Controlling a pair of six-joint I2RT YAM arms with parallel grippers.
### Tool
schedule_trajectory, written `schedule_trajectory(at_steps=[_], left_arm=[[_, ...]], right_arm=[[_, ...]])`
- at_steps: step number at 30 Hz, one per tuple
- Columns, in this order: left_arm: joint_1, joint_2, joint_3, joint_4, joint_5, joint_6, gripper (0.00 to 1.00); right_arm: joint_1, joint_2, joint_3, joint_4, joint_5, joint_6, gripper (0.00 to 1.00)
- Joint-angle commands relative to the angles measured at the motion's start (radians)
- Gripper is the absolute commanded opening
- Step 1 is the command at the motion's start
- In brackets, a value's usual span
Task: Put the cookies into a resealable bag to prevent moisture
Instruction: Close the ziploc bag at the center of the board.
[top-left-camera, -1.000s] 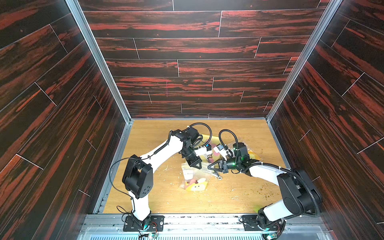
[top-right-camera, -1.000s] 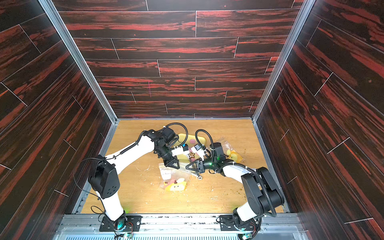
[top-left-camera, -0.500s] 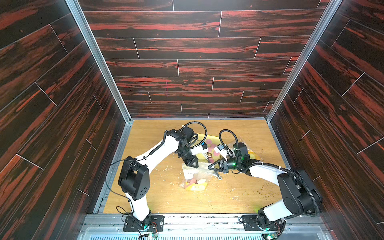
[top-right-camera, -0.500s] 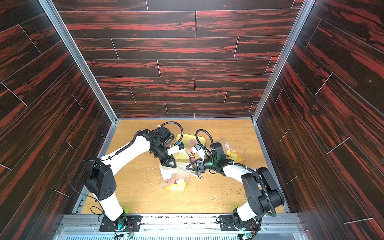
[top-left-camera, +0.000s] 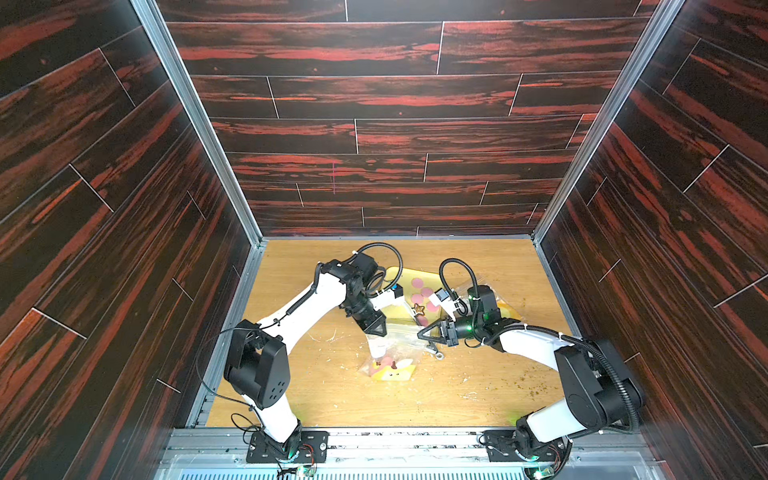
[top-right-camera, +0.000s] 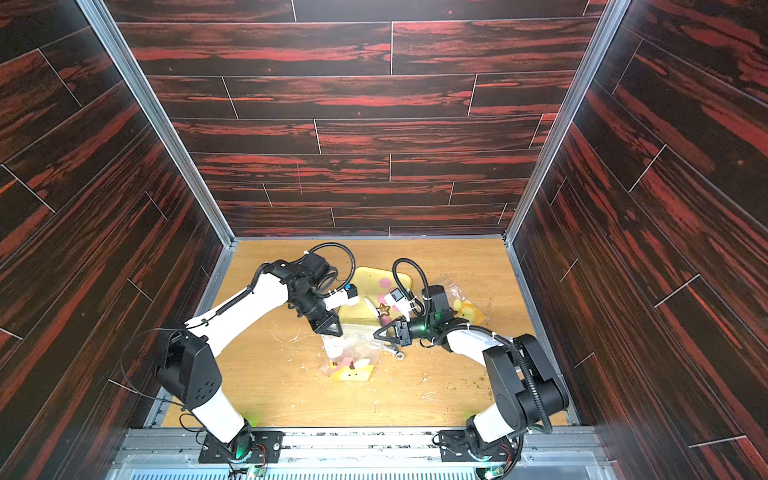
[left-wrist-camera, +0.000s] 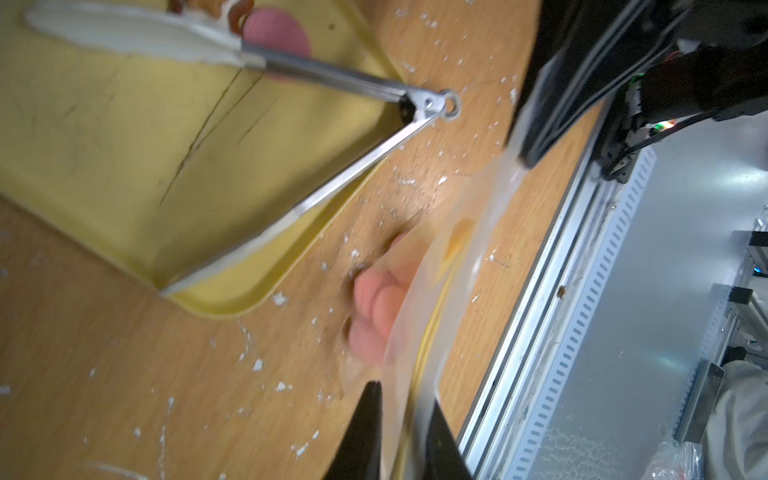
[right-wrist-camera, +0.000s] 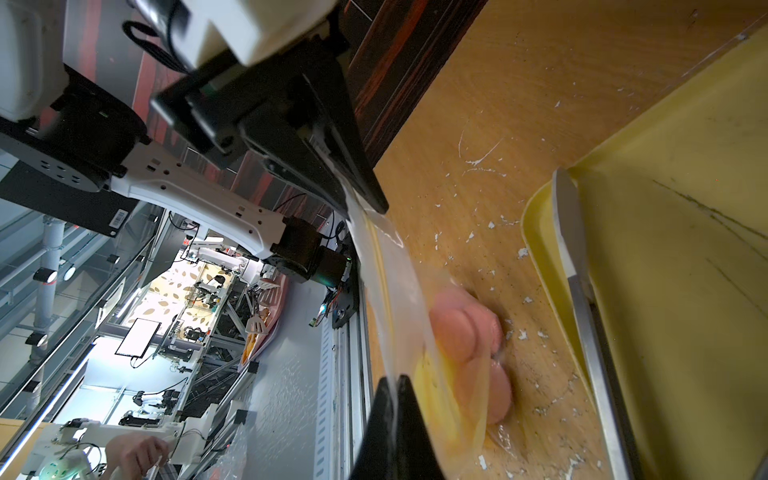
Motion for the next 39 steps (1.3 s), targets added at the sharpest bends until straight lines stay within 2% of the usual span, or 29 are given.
schedule_trajectory(at_steps=[1,4,7,9,10,12,19,20,22,24,27,30,34,39], left_arm=[[0.017,-0.054,-0.007,-0.04,-0.017,0.005,0.0],[0.027,-0.069,-0.019,-0.028,-0.021,-0.009,0.0],[0.034,-0.095,-0.046,0.005,-0.027,-0.028,0.14],[0.04,-0.112,-0.058,0.01,-0.032,-0.032,0.17],[0.044,-0.117,-0.062,0.01,-0.033,-0.034,0.16],[0.052,-0.126,-0.068,0.014,-0.022,-0.038,0.0],[0.063,-0.145,-0.086,0.003,0.003,-0.039,0.0],[0.062,-0.148,-0.086,0.002,0.012,-0.038,0.0],[0.062,-0.151,-0.083,0.008,0.026,-0.041,0.0],[0.063,-0.154,-0.082,0.011,0.045,-0.039,0.0],[0.063,-0.154,-0.079,0.01,0.06,-0.032,0.0],[0.063,-0.154,-0.077,0.01,0.064,-0.026,0.0],[0.063,-0.153,-0.077,0.005,0.064,-0.021,0.0],[0.065,-0.164,-0.082,0.009,0.05,-0.02,0.0]], right_arm=[[-0.007,0.004,0.005,-0.023,-0.02,-0.023,0.0],[-0.007,0.005,0.006,-0.023,-0.016,-0.025,0.0],[-0.009,0.006,0.007,-0.03,-0.013,-0.03,0.0],[-0.009,0.007,0.007,-0.036,-0.014,-0.034,0.0],[-0.009,0.007,0.008,-0.036,-0.013,-0.036,0.0],[-0.009,0.007,0.009,-0.039,-0.014,-0.038,0.0],[-0.009,0.002,0.024,-0.065,-0.011,-0.065,0.0],[-0.006,-0.007,0.029,-0.076,-0.005,-0.08,0.02],[0.004,-0.031,0.051,-0.116,0.029,-0.127,0.18],[0.03,-0.051,0.098,-0.2,0.093,-0.214,0.29],[0.099,-0.054,0.182,-0.346,0.206,-0.369,0.39],[0.155,-0.018,0.261,-0.462,0.319,-0.498,0.43],[0.163,0.054,0.348,-0.555,0.318,-0.556,0.4],[0.168,0.08,0.387,-0.622,0.294,-0.614,0.26]])
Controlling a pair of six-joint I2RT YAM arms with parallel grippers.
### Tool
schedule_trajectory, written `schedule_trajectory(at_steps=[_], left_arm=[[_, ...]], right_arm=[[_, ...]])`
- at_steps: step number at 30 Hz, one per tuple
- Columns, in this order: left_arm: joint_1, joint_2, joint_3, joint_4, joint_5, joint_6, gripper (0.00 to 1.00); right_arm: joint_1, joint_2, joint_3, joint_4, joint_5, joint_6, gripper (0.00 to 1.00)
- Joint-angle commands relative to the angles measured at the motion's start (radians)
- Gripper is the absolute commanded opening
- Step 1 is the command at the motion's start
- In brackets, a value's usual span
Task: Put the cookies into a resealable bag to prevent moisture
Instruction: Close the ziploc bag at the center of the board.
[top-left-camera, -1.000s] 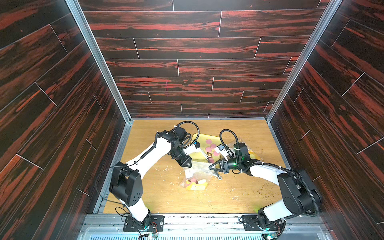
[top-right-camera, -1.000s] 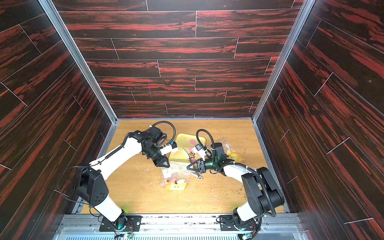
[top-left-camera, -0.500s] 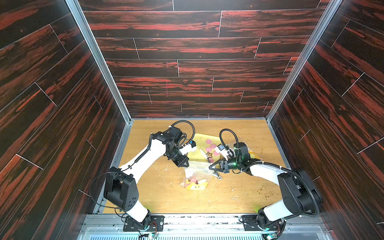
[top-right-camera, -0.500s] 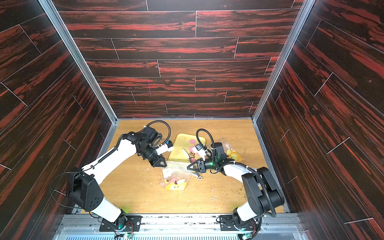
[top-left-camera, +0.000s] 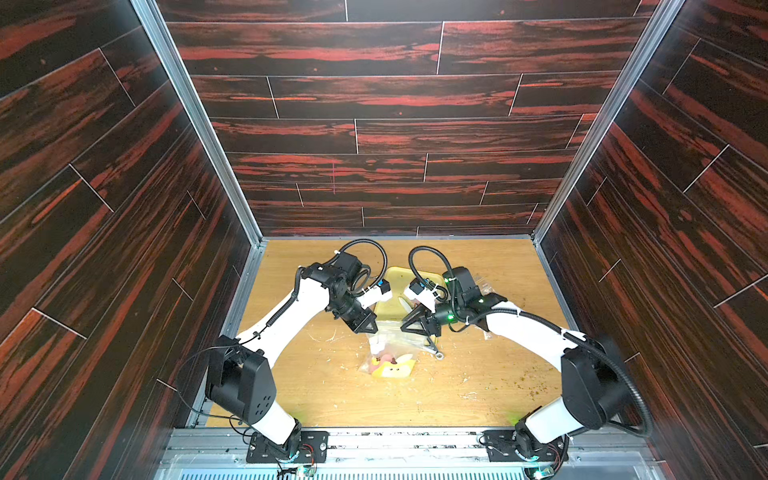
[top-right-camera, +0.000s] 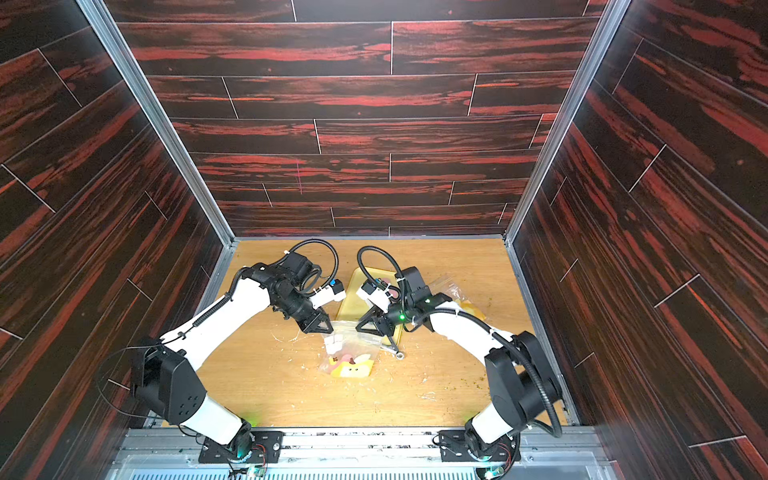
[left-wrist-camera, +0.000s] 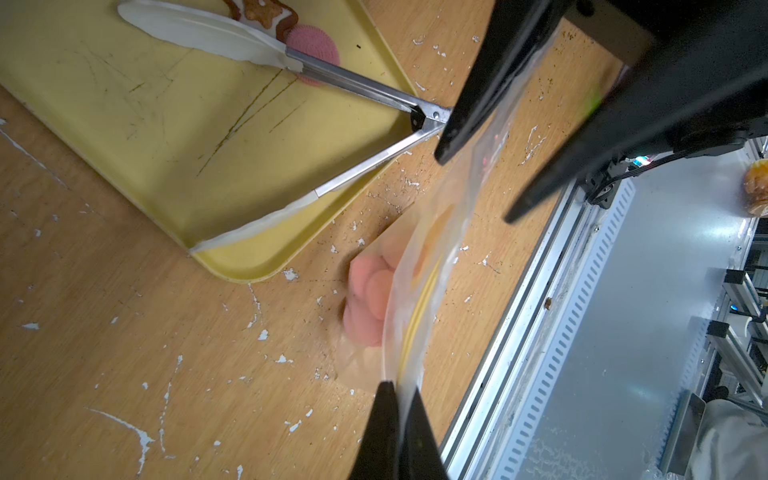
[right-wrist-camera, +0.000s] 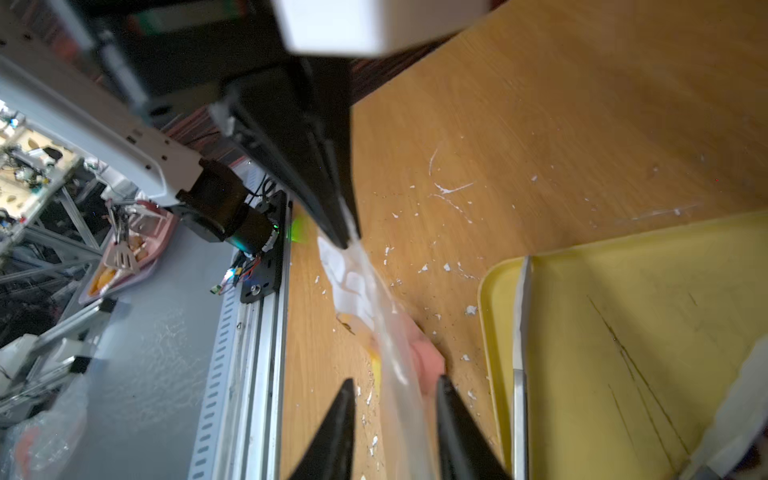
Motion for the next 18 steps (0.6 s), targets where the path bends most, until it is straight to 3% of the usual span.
schedule_trajectory(at_steps=[1,7,11,16,18], left_arm=[[0.005,-0.046,-0.007,-0.02,0.004,0.021,0.0],[0.007,-0.042,-0.001,-0.018,0.004,0.021,0.0],[0.008,-0.042,-0.001,-0.021,-0.003,0.02,0.0],[0.012,-0.052,-0.003,-0.028,-0.012,0.02,0.0],[0.014,-0.057,-0.006,-0.028,-0.019,0.02,0.0]], right_arm=[[0.004,0.032,0.017,-0.115,-0.019,-0.106,0.25],[0.01,0.046,0.03,-0.152,-0.009,-0.137,0.24],[0.008,0.038,0.039,-0.143,0.004,-0.12,0.0],[-0.003,0.032,0.028,-0.146,0.018,-0.112,0.0],[-0.015,0.018,0.01,-0.136,0.03,-0.1,0.06]])
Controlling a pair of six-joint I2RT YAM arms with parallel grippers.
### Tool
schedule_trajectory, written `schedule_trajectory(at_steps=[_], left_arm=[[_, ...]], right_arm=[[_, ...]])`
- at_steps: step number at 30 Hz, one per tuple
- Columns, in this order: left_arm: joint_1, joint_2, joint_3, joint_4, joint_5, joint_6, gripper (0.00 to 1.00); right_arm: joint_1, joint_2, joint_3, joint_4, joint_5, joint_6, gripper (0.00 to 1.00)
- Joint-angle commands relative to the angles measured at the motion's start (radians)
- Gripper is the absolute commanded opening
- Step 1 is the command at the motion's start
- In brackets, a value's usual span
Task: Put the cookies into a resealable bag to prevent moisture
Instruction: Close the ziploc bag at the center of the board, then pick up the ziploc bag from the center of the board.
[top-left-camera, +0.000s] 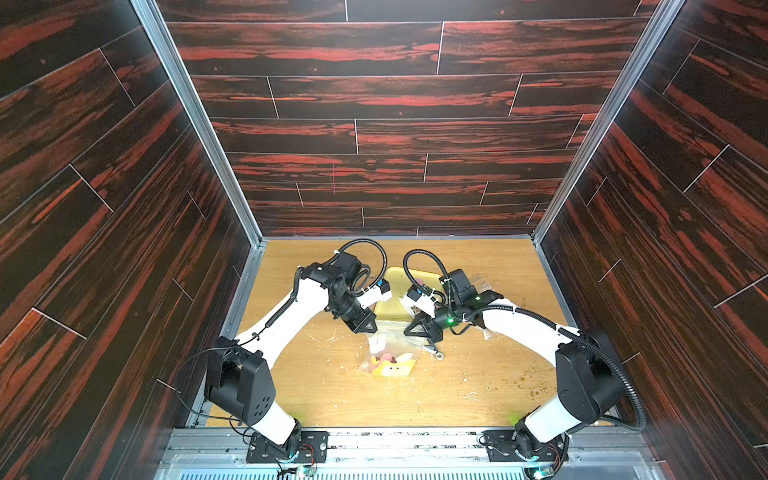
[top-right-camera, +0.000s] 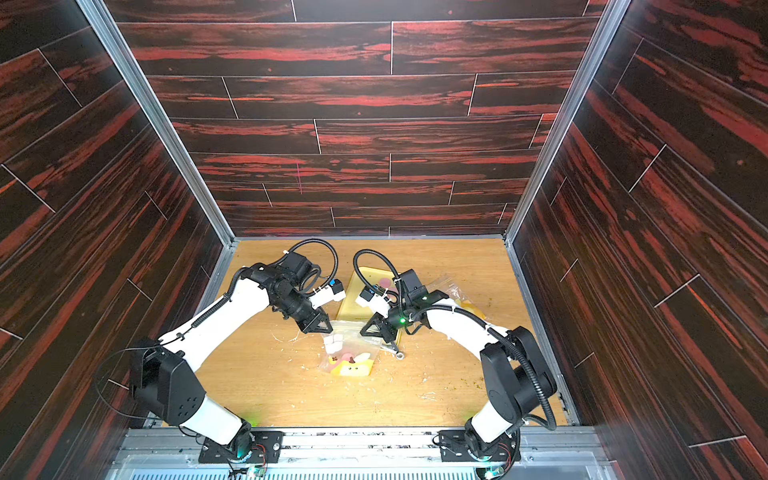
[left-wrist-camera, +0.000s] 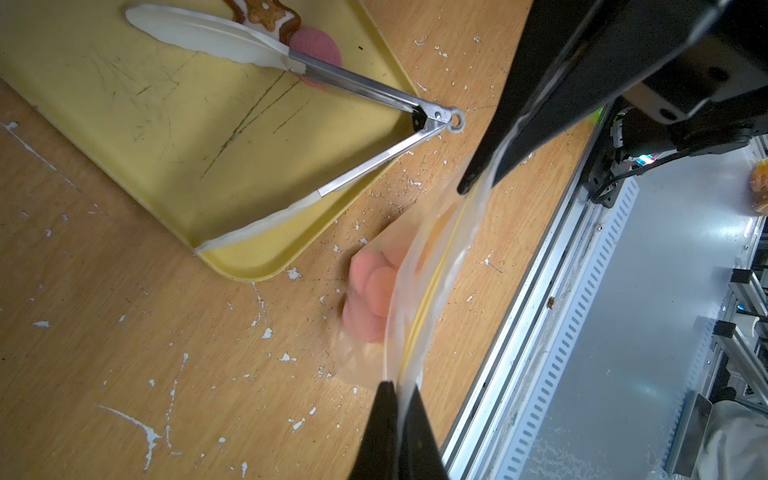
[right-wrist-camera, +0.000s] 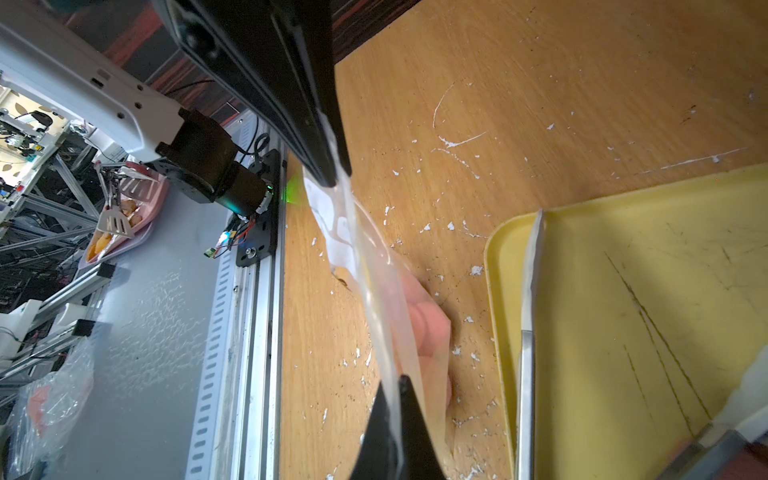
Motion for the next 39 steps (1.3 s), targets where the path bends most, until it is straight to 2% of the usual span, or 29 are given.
schedule_trajectory(at_steps=[1,5,8,11,12,13,14,17,20,22,24,26,28,30,33,35,39], left_arm=[[0.011,-0.054,-0.009,-0.028,-0.014,0.015,0.0],[0.011,-0.058,-0.014,-0.027,-0.016,0.013,0.0],[0.012,-0.057,-0.015,-0.028,-0.019,0.011,0.0],[0.014,-0.059,-0.014,-0.03,-0.042,0.009,0.0],[0.014,-0.059,-0.017,-0.031,-0.054,0.006,0.0],[0.014,-0.061,-0.018,-0.032,-0.071,0.001,0.0],[0.015,-0.061,-0.019,-0.034,-0.077,0.001,0.0],[0.015,-0.069,-0.023,-0.039,-0.096,-0.003,0.0],[0.015,-0.075,-0.021,-0.022,-0.19,-0.051,0.0],[0.017,-0.078,-0.009,-0.046,-0.206,-0.058,0.0],[0.017,-0.091,-0.009,-0.055,-0.227,-0.072,0.0],[0.017,-0.11,-0.018,-0.042,-0.301,-0.111,0.0],[0.017,-0.125,-0.029,-0.028,-0.387,-0.155,0.0],[0.019,-0.125,-0.026,-0.029,-0.457,-0.185,0.0],[0.049,-0.112,0.0,-0.034,-0.539,-0.227,0.0],[0.086,-0.107,0.016,-0.026,-0.551,-0.254,0.0],[0.166,-0.093,0.025,0.091,-0.623,-0.33,0.0]], right_arm=[[-0.024,-0.016,-0.019,-0.007,0.009,-0.004,0.1],[-0.046,-0.058,-0.057,0.027,0.004,0.03,0.13],[-0.05,-0.051,-0.056,0.015,-0.004,0.035,0.0],[-0.051,-0.048,-0.065,0.023,-0.007,0.045,0.0],[-0.054,-0.051,-0.069,0.032,-0.009,0.053,0.03],[-0.057,-0.057,-0.074,0.042,-0.013,0.06,0.11],[-0.059,-0.062,-0.081,0.052,-0.016,0.067,0.16],[-0.074,-0.073,-0.093,0.086,-0.036,0.095,0.17],[-0.085,-0.077,-0.102,0.098,-0.044,0.114,0.08],[-0.086,-0.085,-0.109,0.113,-0.045,0.127,0.01],[-0.086,-0.096,-0.119,0.135,-0.049,0.142,0.0],[-0.087,-0.108,-0.134,0.172,-0.046,0.164,0.01],[-0.086,-0.121,-0.152,0.221,-0.036,0.197,0.15],[-0.087,-0.126,-0.16,0.244,-0.027,0.214,0.25],[-0.088,-0.137,-0.182,0.283,0.032,0.24,0.34],[-0.088,-0.15,-0.197,0.308,0.101,0.262,0.39],[-0.088,-0.173,-0.228,0.319,0.262,0.285,0.47]])
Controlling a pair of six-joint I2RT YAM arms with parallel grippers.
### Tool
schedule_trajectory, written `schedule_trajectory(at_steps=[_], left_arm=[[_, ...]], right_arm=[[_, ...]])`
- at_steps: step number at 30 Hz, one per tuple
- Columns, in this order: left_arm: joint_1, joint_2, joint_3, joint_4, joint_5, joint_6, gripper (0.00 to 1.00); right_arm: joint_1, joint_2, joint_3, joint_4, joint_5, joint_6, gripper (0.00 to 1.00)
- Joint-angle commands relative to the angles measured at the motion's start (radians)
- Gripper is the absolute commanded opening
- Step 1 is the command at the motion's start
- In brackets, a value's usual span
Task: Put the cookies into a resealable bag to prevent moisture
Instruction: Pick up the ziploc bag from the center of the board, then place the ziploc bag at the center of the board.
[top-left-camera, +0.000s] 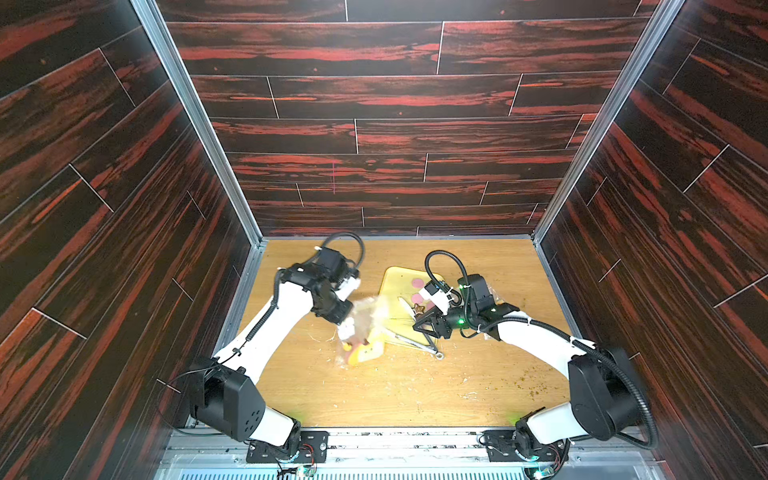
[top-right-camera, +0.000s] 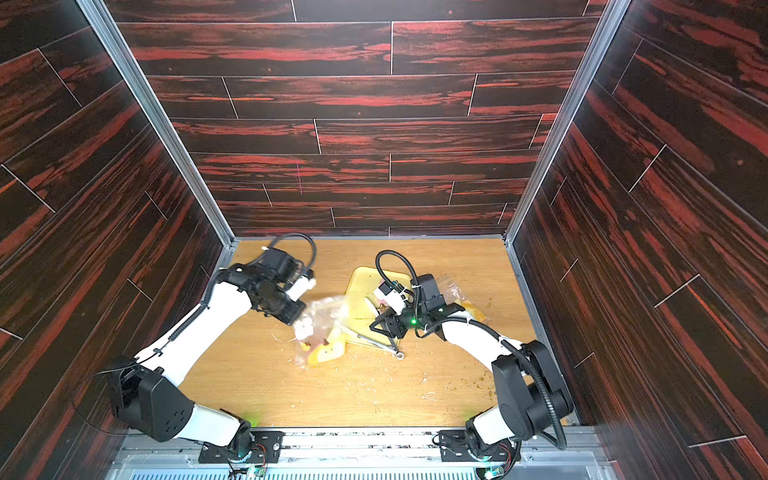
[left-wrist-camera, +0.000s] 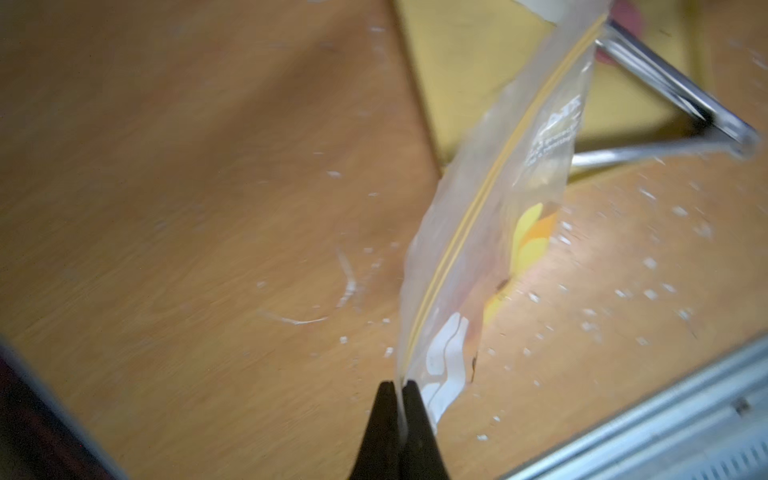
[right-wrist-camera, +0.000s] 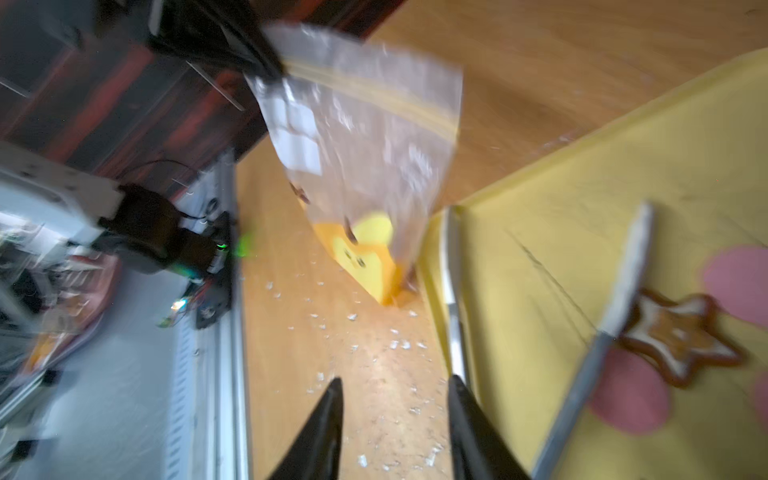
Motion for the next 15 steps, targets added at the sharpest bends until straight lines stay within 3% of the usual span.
schedule_trajectory(at_steps=[1,5,11,13,15], left_arm=[[0.065,0.019,0.038,0.085,-0.118,-0.105,0.0],[0.156,0.139,0.13,0.062,-0.199,-0.204,0.0],[0.204,0.159,0.156,0.171,-0.367,-0.264,0.02],[0.224,0.167,0.153,0.188,-0.346,-0.274,0.03],[0.23,0.184,0.151,0.2,-0.338,-0.272,0.12]], right_arm=[[-0.002,-0.05,-0.028,0.031,0.16,0.027,0.49],[-0.002,-0.094,-0.068,0.046,0.339,0.048,0.56],[-0.012,-0.138,-0.091,-0.001,0.642,0.125,0.79],[-0.026,-0.136,-0.085,-0.027,0.714,0.163,0.84],[-0.055,-0.122,-0.07,-0.053,0.736,0.198,0.86]])
